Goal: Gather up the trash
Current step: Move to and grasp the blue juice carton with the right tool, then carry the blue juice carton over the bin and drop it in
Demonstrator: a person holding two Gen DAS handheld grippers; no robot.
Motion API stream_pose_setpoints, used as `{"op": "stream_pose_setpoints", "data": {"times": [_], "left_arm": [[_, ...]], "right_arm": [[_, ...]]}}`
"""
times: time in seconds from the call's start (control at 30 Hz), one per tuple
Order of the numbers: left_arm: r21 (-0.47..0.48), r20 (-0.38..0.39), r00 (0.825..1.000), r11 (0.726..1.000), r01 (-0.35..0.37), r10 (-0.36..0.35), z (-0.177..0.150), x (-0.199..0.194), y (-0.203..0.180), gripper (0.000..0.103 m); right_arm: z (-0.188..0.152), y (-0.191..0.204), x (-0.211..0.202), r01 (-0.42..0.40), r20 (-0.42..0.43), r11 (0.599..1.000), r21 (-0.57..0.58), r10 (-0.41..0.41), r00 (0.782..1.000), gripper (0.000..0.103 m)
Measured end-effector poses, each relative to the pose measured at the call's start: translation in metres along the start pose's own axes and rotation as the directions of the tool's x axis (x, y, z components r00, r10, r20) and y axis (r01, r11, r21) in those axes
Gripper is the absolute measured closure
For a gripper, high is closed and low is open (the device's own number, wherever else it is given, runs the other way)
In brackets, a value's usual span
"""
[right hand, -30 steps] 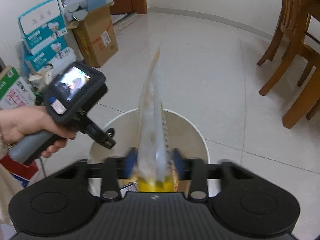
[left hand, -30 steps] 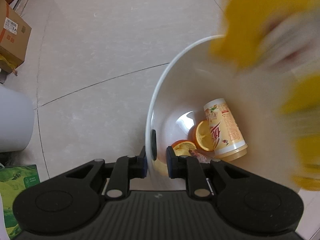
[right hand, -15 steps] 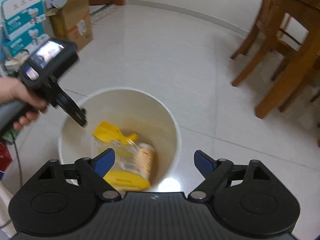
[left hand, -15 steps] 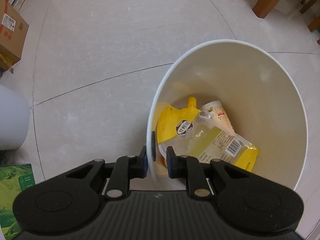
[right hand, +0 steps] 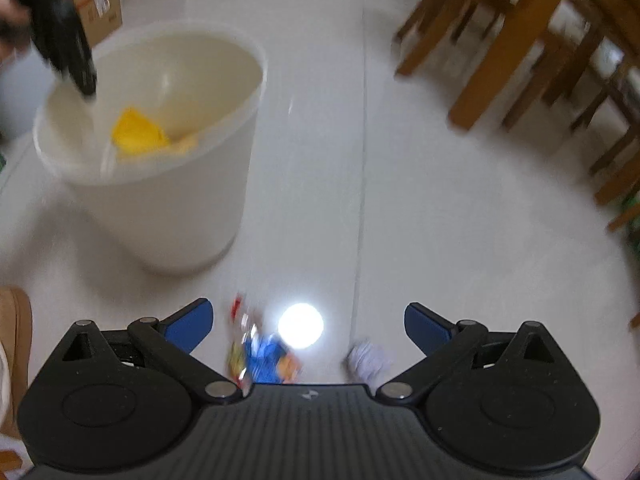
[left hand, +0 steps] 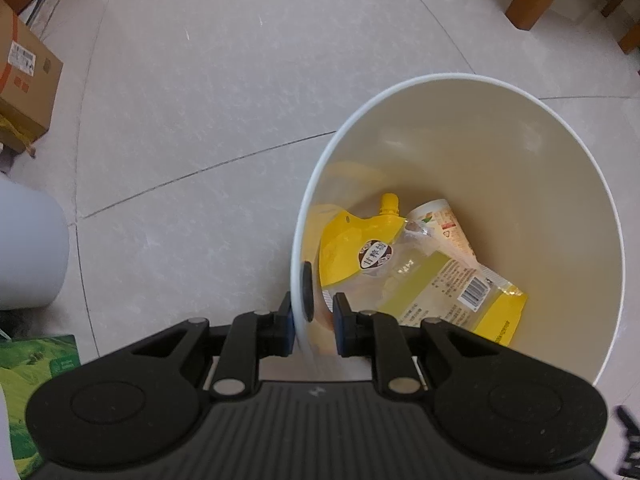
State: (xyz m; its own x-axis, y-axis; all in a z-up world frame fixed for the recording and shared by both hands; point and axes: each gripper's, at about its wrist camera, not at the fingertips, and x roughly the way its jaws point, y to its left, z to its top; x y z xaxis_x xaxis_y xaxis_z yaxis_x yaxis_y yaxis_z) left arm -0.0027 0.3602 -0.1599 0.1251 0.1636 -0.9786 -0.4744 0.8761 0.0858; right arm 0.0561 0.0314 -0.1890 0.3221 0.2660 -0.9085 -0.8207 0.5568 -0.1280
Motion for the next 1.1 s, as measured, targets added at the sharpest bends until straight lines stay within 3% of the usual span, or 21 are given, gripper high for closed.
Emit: {"op": "stream_pose_setpoints", "data": {"times": [0.2,0.4,0.7,0.97,1.1], "left_arm": [[-0.011,-0.002,1.0,1.0,0.015,-0.015,0.0,-0.002,0.002,0.087],[-0.01,-0.003,1.0,1.0,0.017,-0.017,0.001,-0.002,0.004,0.087],[0.0,0.005,1.0,1.0,0.0,0.0,0.001,-0.002,-0.001,0.086],[-0.006,0.002,1.0,1.0,0.007,-0.007,0.0,-0.003,0.003,0.087],[-0.003,0.003,1.0,1.0,0.004,-0.004,0.001,-0.004,0.002,0.087]], "right_arm": [[-0.061,0.012,0.091,-0.033,-0.131,0.998,-0.053,0.026,0.991,0.007],[-0.08,0.015,0.14,-0.048,-0.163,0.991,-0.121,0.028,0.986,0.01],[-0.081,0.008,0.177,-0.083,-0.194,0.981,-0.173,0.049,0.98,0.02],[-0.079,0.012,0.199,-0.141,-0.23,0.981,-0.136,0.108,0.967,0.038],[-0.079,0.01,0.202,-0.146,-0.249,0.983,-0.115,0.113,0.962,0.043]]}}
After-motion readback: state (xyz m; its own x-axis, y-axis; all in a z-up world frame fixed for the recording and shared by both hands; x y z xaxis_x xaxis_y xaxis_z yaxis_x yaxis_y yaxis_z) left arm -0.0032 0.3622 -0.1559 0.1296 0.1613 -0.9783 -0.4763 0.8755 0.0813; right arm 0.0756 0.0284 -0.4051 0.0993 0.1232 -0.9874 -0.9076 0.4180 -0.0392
